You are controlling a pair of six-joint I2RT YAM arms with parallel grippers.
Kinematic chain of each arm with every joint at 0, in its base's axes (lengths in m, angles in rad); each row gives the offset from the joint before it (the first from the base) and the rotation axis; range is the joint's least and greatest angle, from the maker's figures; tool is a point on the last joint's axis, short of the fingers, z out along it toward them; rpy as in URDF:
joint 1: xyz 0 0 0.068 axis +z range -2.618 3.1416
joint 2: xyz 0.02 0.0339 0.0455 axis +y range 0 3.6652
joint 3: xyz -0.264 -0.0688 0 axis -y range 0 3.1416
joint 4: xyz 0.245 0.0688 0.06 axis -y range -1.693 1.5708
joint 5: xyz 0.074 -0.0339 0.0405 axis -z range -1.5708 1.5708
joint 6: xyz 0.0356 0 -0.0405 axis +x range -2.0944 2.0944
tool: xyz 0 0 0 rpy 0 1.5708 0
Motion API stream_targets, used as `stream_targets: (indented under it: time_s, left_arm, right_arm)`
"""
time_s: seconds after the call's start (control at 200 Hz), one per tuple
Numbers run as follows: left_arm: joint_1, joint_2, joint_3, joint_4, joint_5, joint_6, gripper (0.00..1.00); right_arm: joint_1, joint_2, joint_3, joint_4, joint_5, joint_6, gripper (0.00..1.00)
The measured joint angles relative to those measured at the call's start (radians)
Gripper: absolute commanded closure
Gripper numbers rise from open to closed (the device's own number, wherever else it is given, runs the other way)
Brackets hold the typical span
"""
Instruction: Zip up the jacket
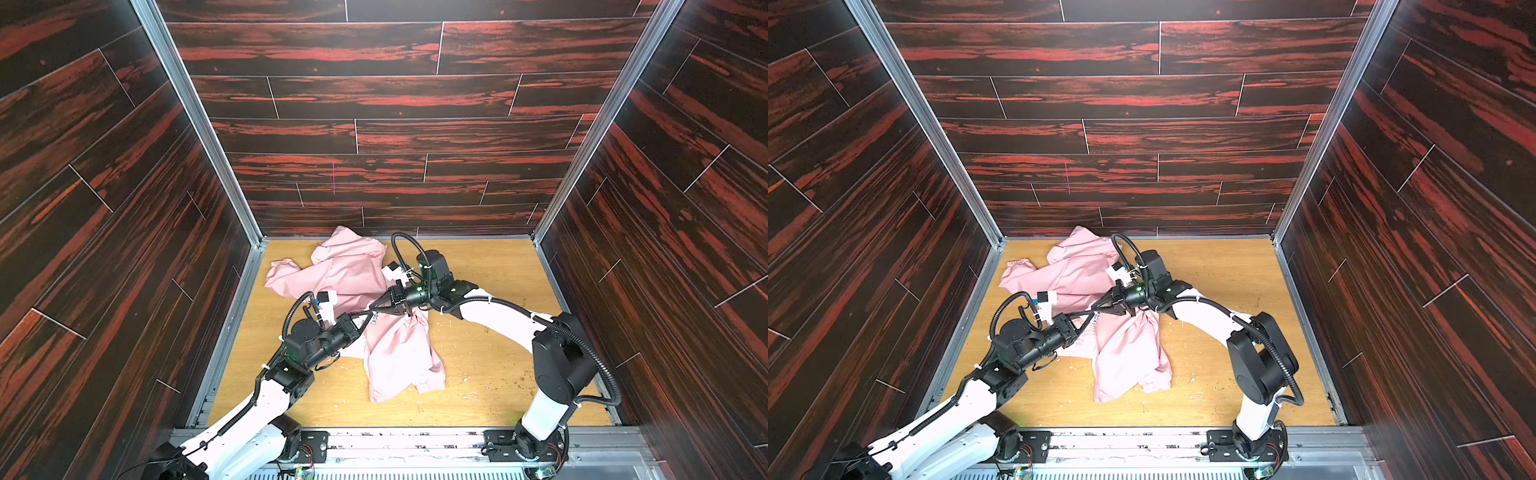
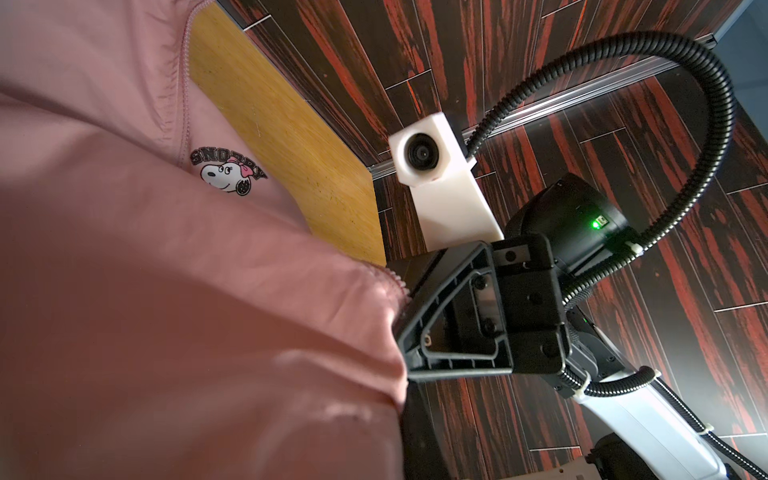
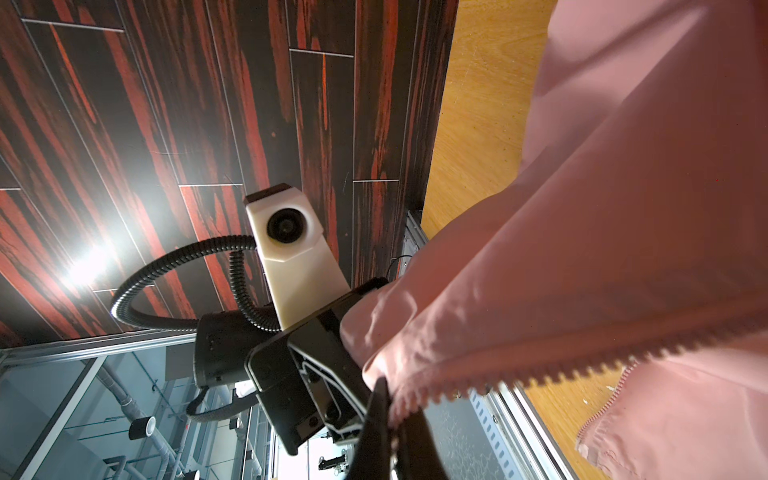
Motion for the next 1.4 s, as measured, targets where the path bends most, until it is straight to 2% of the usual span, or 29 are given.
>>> stream_targets:
  time_s: [0.316,0.671,0.817,0.897,0.992,1.067,1.122,1.262,1.328,1.353,1.403]
  left_arm:
    - [0.001,0.0,0.0,-0.001,0.013,0.003,0.85]
    - [0.001,0.0,0.0,-0.005,0.013,0.004,1.0]
    - [0.001,0.0,0.0,-0.007,0.009,0.004,1.0]
    - [0.001,-0.002,0.0,-0.008,0.003,0.005,1.0]
    - [0.001,-0.006,-0.008,-0.006,-0.016,0.004,1.0]
    - [0.001,-0.012,-0.026,-0.001,-0.038,0.004,1.0]
    - [0.001,-0.013,-0.038,-0.002,-0.056,0.004,1.0]
    - [0.001,-0.007,-0.049,-0.006,-0.106,0.01,1.0]
    - [0.001,0.005,-0.048,0.001,-0.127,0.015,1.0]
    - [0.001,0.012,-0.048,0.005,-0.135,0.016,1.0]
    - [0.001,0.031,-0.048,0.009,-0.149,0.022,1.0]
  right_arm:
    - [0.0,0.0,0.0,0.0,0.0,0.0,1.0]
    - [0.0,0.0,0.0,0.0,0.0,0.0,1.0]
    - [0.0,0.0,-0.002,0.0,0.001,-0.003,1.0]
    - [-0.003,-0.008,-0.01,-0.002,0.009,-0.011,0.79]
    - [-0.013,-0.045,-0.04,-0.032,0.047,-0.044,0.47]
    - [-0.035,-0.099,-0.068,-0.089,0.117,-0.09,0.3]
    - [-0.053,-0.146,-0.086,-0.136,0.181,-0.139,0.22]
    - [-0.084,-0.278,-0.145,-0.244,0.356,-0.229,0.14]
    - [-0.083,-0.332,-0.189,-0.275,0.402,-0.256,0.1]
    - [-0.082,-0.352,-0.213,-0.282,0.417,-0.262,0.02]
    - [-0.081,-0.394,-0.27,-0.293,0.445,-0.263,0.01]
